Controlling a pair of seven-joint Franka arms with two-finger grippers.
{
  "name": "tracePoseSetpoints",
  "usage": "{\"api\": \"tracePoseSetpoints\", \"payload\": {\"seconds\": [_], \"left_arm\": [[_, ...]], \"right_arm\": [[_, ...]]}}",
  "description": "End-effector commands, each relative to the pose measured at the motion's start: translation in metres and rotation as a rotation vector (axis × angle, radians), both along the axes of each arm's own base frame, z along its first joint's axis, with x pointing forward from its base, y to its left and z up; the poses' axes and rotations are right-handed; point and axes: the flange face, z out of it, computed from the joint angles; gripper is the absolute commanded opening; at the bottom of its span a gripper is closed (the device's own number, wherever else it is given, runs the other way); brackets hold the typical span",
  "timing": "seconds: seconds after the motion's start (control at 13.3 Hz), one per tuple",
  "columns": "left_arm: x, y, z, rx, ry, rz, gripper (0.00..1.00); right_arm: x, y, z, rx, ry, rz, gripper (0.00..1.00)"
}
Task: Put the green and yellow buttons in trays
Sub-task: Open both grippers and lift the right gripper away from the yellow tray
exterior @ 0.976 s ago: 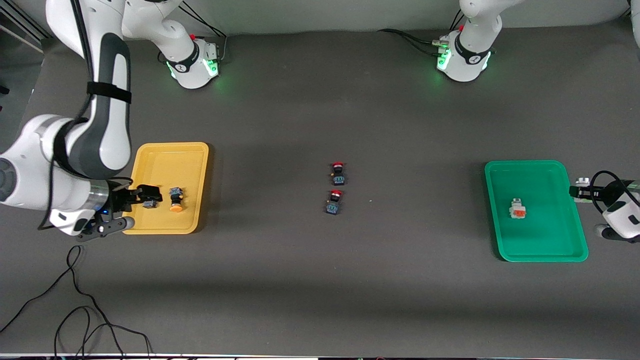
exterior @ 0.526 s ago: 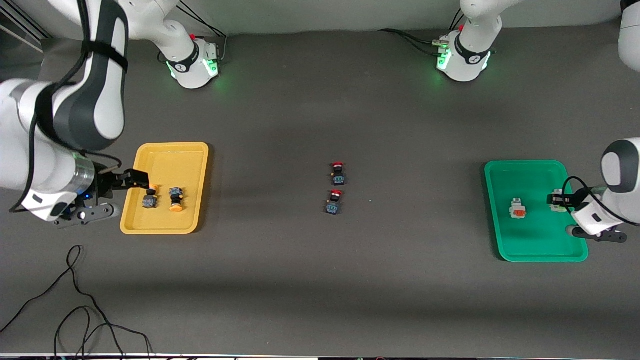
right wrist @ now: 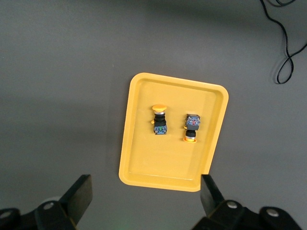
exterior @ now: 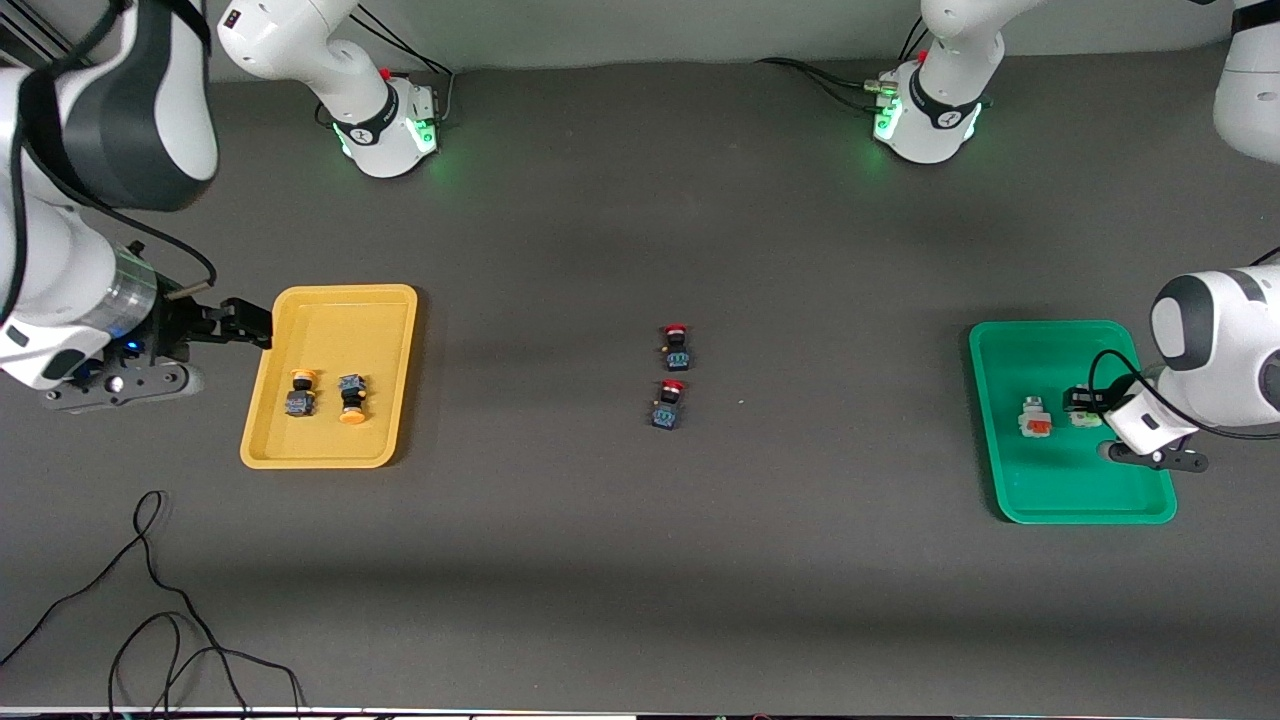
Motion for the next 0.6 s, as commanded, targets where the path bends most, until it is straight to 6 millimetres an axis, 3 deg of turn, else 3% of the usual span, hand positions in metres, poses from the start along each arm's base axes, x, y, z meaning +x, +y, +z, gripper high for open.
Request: {"api": "tracePoseSetpoints", "payload": {"seconds": [0.0, 0.53], "left_arm": [[-0.006, 0.007, -0.010, -0.006, -0.011, -0.008, 0.00], [-0.006, 0.005, -0.018, -0.017, -0.016, 0.010, 0.00]], "right_arm": [[-0.021, -0.019, 0.018, 0.034, -0.014, -0.020, 1.00], [-0.032, -0.074, 0.031, 0.074, -0.034, -0.097, 1.00]]}}
